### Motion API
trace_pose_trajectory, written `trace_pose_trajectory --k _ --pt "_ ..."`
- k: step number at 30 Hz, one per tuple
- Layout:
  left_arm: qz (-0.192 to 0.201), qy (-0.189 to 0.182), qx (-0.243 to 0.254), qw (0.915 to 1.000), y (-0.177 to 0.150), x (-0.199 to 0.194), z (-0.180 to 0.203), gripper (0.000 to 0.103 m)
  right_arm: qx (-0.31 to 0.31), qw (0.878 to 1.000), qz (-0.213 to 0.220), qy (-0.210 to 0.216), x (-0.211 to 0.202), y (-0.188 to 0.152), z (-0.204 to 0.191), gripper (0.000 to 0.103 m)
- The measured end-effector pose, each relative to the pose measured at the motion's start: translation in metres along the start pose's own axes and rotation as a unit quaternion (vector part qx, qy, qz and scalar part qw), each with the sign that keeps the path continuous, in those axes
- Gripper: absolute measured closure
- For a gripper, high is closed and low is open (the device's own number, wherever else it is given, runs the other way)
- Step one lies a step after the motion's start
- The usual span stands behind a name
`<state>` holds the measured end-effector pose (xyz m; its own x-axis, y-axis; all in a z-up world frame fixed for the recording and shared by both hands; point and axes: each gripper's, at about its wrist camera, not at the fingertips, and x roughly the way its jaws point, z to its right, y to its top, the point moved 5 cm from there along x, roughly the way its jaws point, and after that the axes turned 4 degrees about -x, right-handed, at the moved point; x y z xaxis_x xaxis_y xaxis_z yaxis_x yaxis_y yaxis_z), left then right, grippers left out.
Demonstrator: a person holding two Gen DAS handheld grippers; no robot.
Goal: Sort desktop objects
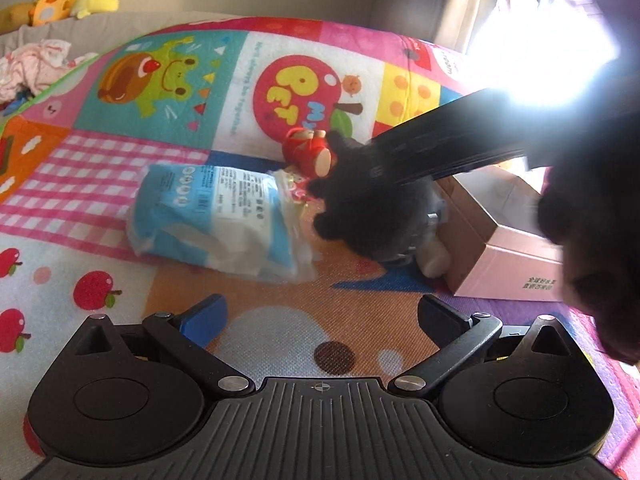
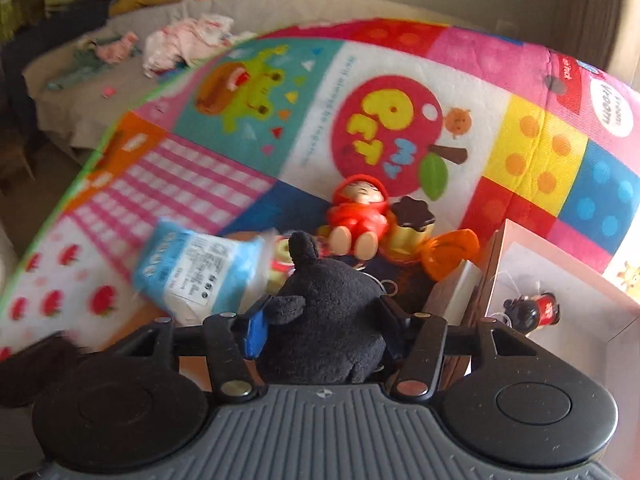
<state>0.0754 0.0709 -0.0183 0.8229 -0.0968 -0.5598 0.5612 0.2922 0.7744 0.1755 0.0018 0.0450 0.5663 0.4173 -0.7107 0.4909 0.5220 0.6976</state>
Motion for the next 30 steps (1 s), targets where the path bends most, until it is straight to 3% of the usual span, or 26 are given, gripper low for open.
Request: trace_pose_trajectory --k 6,10,16,19,21,23,25,30 --pt "-0.001 -0.009 0.005 1.0 -0.001 -0.002 0.001 0.0 0.038 0.997 0.062 0.031 -0.095 -0.037 0.008 0.047" --pt "-0.011 -0.006 0.02 0.9997 -0.002 0.002 0.006 0.0 0.051 0.997 0.058 0.006 -0.14 -0.088 0.024 0.047" --pt "0.0 -0.008 0.098 0.9951 0.0 0.003 0.033 0.0 0.13 0.988 0.023 -0.08 -0.136 -0.148 0.065 0.043" --pt "0.031 -0.001 0.139 0.9899 0.009 0.004 0.051 0.0 0.179 0.977 0.046 -0.11 -0.137 -0.162 0.083 0.041" --pt "0.045 0.007 0.156 0.9867 0.016 0.009 0.058 0.0 0.195 0.97 0.069 -0.126 -0.142 -0.17 0.086 0.033" --pt "0.04 0.008 0.166 0.9853 0.023 0.02 0.064 0.004 0.204 0.965 0.088 -0.136 -0.145 -0.177 0.087 0.027" --pt "0.018 -0.004 0.176 0.9842 0.026 0.032 0.069 0.033 0.209 0.962 0.099 -0.147 -0.145 -0.186 0.088 0.025" --pt "-0.014 -0.027 0.234 0.9717 0.02 0.055 0.08 0.027 0.217 0.957 0.117 -0.15 -0.144 -0.201 0.086 0.012"
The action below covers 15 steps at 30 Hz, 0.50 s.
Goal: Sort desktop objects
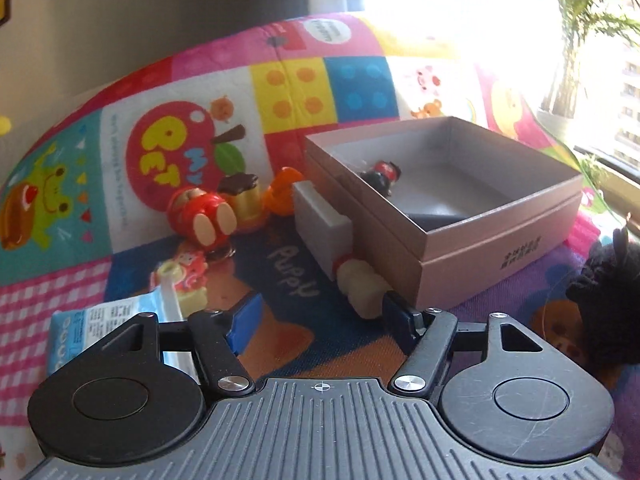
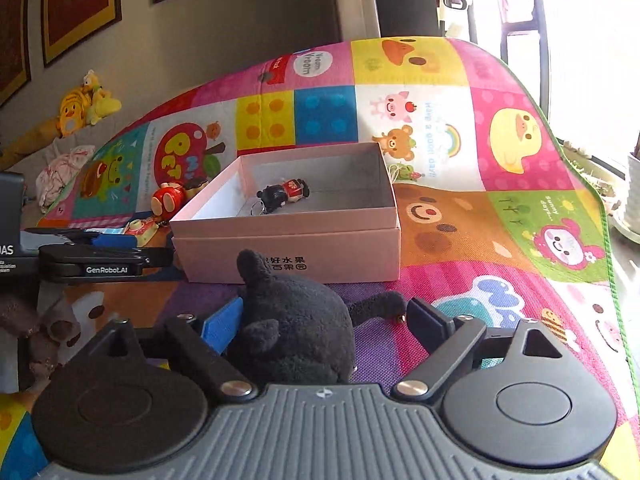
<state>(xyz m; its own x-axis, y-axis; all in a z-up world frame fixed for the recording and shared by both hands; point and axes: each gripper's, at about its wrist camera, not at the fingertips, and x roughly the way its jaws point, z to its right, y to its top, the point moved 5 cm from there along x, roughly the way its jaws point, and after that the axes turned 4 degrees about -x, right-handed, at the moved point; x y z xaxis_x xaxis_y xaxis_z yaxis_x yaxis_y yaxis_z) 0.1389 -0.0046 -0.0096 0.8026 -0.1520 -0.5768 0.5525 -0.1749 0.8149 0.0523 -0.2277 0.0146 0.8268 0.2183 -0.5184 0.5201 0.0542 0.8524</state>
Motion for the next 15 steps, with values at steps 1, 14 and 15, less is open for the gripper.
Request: trace_pose_trajectory --k 1,14,15 --pt "-0.004 -0.004 0.017 0.9998 -0.001 0.003 0.003 0.024 0.001 1.0 0.001 0.001 0.0 -0.002 0.0 0.008" --pt "0.005 0.065 -0.007 0.9978 0.006 -0.001 -0.025 0.025 0.042 0.999 -0.005 0.023 0.011 -0.013 0.005 0.0" --pt "0.002 0.065 0.006 0.9979 0.006 0.002 -0.02 0.03 0.043 0.999 -0.005 0.024 0.011 -0.013 0.005 0.0"
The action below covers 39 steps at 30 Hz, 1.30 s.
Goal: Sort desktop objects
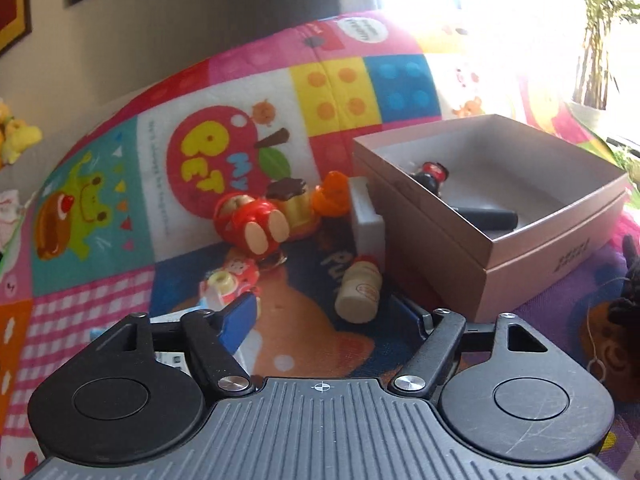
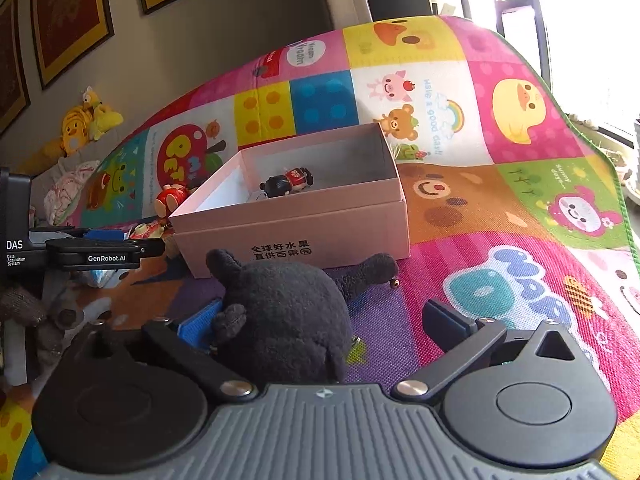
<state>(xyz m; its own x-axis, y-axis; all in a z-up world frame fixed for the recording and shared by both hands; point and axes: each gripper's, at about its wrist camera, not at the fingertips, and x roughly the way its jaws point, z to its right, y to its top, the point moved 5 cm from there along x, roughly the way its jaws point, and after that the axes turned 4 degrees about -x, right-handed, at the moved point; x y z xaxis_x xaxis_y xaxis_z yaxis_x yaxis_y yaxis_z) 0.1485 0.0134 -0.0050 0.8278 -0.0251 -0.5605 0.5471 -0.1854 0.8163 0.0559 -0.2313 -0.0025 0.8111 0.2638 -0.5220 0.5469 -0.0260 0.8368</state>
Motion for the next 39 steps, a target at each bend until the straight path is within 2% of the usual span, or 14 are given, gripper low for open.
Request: trace_pose_trajectory --k 2,3,5,6,7,12,17,19,22,28,30,33,36,39 --pt "-0.006 0.001 0.016 0.9999 0.001 0.011 0.009 0.038 0.001 1.0 0.001 -0.001 -0.001 0.0 0.0 0.0" --pt "-0.011 -0.002 0.013 0.9999 0.001 0.016 0.012 0.04 0.001 1.0 0.002 -0.001 -0.001 -0.001 0.0 0.0" --pt "-0.02 -0.009 0.001 0.9998 0.002 0.026 0.014 0.051 0.004 1.0 0.002 0.0 0.0 -0.001 0.001 0.0" --pt "-0.023 -0.012 -0.003 0.9997 0.002 0.028 0.015 0.065 0.006 1.0 0.001 0.002 0.0 -0.001 0.001 0.0" --pt "-0.024 -0.013 -0.007 0.9996 0.003 0.03 0.015 0.073 0.009 1.0 0.001 0.003 0.0 -0.001 0.002 0.0" --pt "-0.011 -0.025 0.0 0.9996 -0.001 0.004 0.018 0.074 0.022 1.0 0.001 0.007 0.001 -0.001 0.006 0.0" --pt "-0.012 -0.085 0.005 0.9963 -0.024 -0.055 0.027 0.073 0.023 1.0 -0.002 0.009 0.002 -0.001 0.005 0.0" --pt "-0.015 -0.103 0.013 0.9945 -0.037 -0.078 0.03 0.072 0.017 1.0 -0.004 0.01 0.002 -0.001 0.003 0.0" --pt "-0.033 -0.106 0.011 0.9938 -0.059 -0.096 0.03 0.068 0.003 1.0 -0.008 0.009 0.003 -0.001 -0.002 0.0" --pt "-0.049 -0.067 -0.003 0.9966 -0.073 -0.093 0.013 0.049 -0.006 1.0 -0.01 -0.003 -0.003 -0.001 -0.008 0.0" --pt "-0.044 -0.042 0.011 0.9981 -0.072 -0.091 0.008 0.045 -0.007 1.0 -0.027 0.012 -0.008 -0.005 -0.013 0.0" --pt "-0.045 -0.011 0.012 0.9988 -0.071 -0.086 -0.001 0.029 -0.052 0.997 -0.046 0.021 -0.019 -0.016 -0.028 0.0" --pt "-0.05 0.004 -0.001 0.9987 -0.07 -0.083 -0.01 0.028 -0.09 0.994 -0.062 0.02 -0.025 -0.024 -0.039 0.0" --pt "-0.057 0.0 -0.025 0.9981 -0.07 -0.085 -0.016 0.028 -0.087 0.992 -0.089 0.025 -0.022 -0.03 -0.043 0.0"
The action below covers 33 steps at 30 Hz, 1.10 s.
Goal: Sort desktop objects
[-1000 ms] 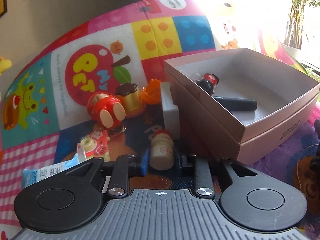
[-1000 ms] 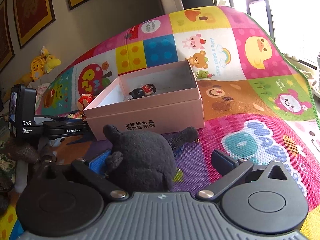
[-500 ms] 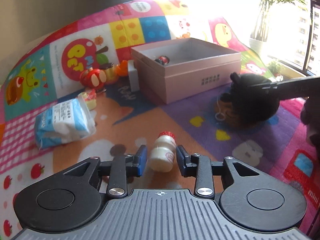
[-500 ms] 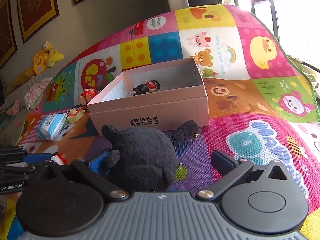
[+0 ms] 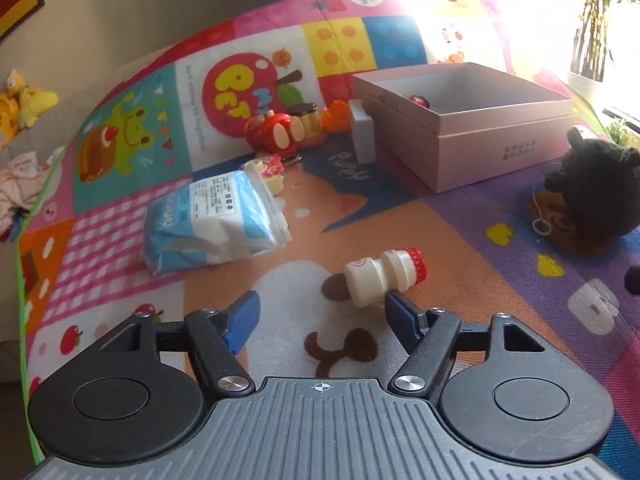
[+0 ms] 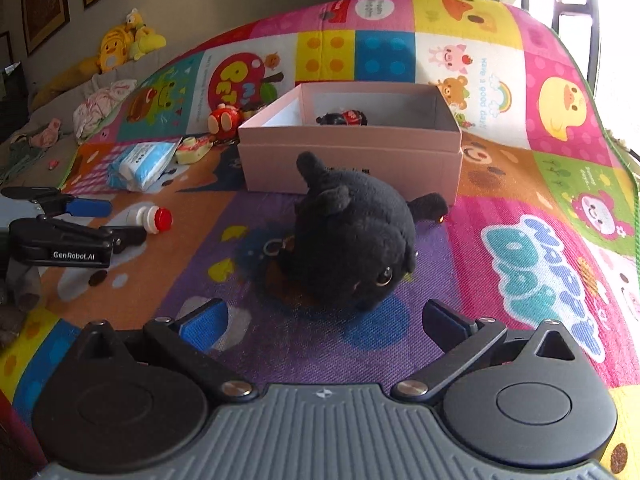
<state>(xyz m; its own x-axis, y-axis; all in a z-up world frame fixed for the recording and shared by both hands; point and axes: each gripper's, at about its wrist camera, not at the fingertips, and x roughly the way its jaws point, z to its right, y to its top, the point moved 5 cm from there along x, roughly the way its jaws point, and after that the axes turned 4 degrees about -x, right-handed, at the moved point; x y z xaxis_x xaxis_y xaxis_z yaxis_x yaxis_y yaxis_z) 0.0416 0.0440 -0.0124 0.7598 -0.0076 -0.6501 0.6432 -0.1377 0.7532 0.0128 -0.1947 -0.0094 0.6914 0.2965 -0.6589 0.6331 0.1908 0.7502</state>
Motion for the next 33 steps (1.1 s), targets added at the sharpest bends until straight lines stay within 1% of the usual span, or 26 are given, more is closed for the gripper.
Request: trace_pose_trajectory --k 2,3,5,8,10,12,14,15,16,18,20,21,22,24,26,28,30,32,33 --pt "-0.006 -0.042 -0.025 0.9988 0.0 -0.004 0.001 0.028 0.012 1.0 -0.021 0.01 0.006 -0.003 -0.002 0.0" --pt "-0.009 -0.061 -0.037 0.9974 -0.001 -0.006 0.003 0.027 0.011 1.0 -0.015 0.003 0.007 -0.005 -0.004 0.0" --pt "-0.012 -0.08 -0.05 0.9955 0.0 -0.005 0.007 0.027 0.008 1.0 -0.019 -0.005 0.009 -0.005 -0.008 0.0" --pt "-0.012 -0.086 -0.055 0.9947 0.003 0.001 0.016 0.028 0.004 1.0 -0.023 -0.017 0.011 -0.006 -0.011 0.0" --pt "-0.011 -0.089 -0.055 0.9944 0.004 0.006 0.023 0.031 -0.011 0.999 -0.027 -0.021 0.012 -0.008 -0.013 0.0" --pt "-0.006 -0.092 -0.052 0.9944 0.005 0.008 0.029 0.031 -0.028 0.999 -0.029 -0.023 0.012 -0.009 -0.015 0.0" --pt "-0.002 -0.088 -0.041 0.9952 0.004 0.008 0.033 0.029 -0.034 0.999 -0.03 -0.021 0.012 -0.009 -0.015 0.0" --pt "0.0 -0.083 -0.034 0.996 0.003 0.008 0.034 0.025 -0.042 0.998 -0.035 -0.015 0.011 -0.007 -0.015 0.0" --pt "0.002 -0.079 -0.03 0.9964 0.001 0.008 0.035 0.02 -0.047 0.998 -0.035 -0.012 0.009 -0.005 -0.014 0.0" --pt "0.003 -0.077 -0.031 0.9966 -0.003 0.007 0.032 0.015 -0.061 0.998 0.003 -0.031 -0.002 0.003 -0.013 0.0" --pt "0.005 -0.08 -0.039 0.9961 -0.005 0.006 0.03 0.014 -0.104 0.992 0.035 -0.058 -0.01 0.012 -0.018 0.0" --pt "0.004 -0.081 -0.042 0.9958 -0.005 0.005 0.028 0.011 -0.109 0.991 0.05 -0.061 -0.013 0.019 -0.017 0.0" --pt "0.002 -0.082 -0.046 0.9956 -0.005 0.005 0.027 0.008 -0.091 0.993 0.055 -0.057 -0.014 0.024 -0.012 0.0" --pt "0.002 -0.081 -0.051 0.9954 -0.007 0.004 0.026 0.007 -0.021 0.998 0.054 -0.034 -0.013 0.039 0.009 0.0" --pt "0.002 -0.083 -0.056 0.995 -0.009 0.003 0.025 0.005 0.045 0.996 0.068 -0.033 -0.016 0.05 0.033 0.0" --pt "0.002 -0.091 -0.06 0.994 -0.009 0.003 0.024 0.001 0.112 0.987 0.093 -0.062 -0.023 0.056 0.062 0.0" --pt "0.001 -0.099 -0.065 0.9929 -0.009 0.004 0.023 0.0 0.151 0.978 0.108 -0.097 -0.025 0.057 0.086 0.0" --pt "0.0 -0.101 -0.066 0.9927 -0.009 0.004 0.023 0.0 0.168 0.976 0.091 -0.108 -0.018 0.052 0.1 0.0" --pt "0.0 -0.101 -0.066 0.9928 -0.009 0.004 0.023 0.0 0.175 0.976 0.08 -0.105 -0.012 0.048 0.103 0.001"
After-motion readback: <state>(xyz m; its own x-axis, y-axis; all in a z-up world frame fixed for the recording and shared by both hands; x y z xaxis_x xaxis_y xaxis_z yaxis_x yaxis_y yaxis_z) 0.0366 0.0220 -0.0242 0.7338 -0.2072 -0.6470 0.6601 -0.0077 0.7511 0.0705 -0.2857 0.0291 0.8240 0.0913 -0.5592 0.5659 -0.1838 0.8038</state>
